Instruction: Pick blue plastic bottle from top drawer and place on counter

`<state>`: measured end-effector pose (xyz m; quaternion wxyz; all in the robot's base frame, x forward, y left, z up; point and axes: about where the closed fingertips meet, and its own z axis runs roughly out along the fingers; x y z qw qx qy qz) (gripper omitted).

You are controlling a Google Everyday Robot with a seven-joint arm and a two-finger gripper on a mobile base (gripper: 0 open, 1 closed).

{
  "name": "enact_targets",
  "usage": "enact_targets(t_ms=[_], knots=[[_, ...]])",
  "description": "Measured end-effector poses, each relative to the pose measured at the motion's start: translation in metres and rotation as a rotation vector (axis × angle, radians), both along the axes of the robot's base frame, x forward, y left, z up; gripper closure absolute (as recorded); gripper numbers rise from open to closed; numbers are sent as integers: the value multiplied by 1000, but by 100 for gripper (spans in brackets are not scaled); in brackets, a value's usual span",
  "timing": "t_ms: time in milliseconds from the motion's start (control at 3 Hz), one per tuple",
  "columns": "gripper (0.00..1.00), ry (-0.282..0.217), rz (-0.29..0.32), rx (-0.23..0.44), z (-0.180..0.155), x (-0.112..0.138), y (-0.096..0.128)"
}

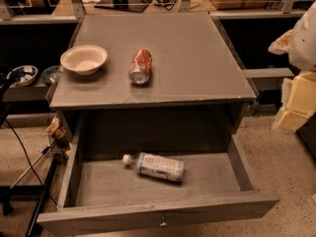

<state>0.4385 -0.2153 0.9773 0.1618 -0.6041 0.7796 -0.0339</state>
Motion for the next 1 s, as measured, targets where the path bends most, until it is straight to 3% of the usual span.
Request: enact_targets(t_ms=[333, 1000], knots=[[0, -2, 2, 2, 1, 0, 1], [0, 6, 23, -33, -33, 14, 34]])
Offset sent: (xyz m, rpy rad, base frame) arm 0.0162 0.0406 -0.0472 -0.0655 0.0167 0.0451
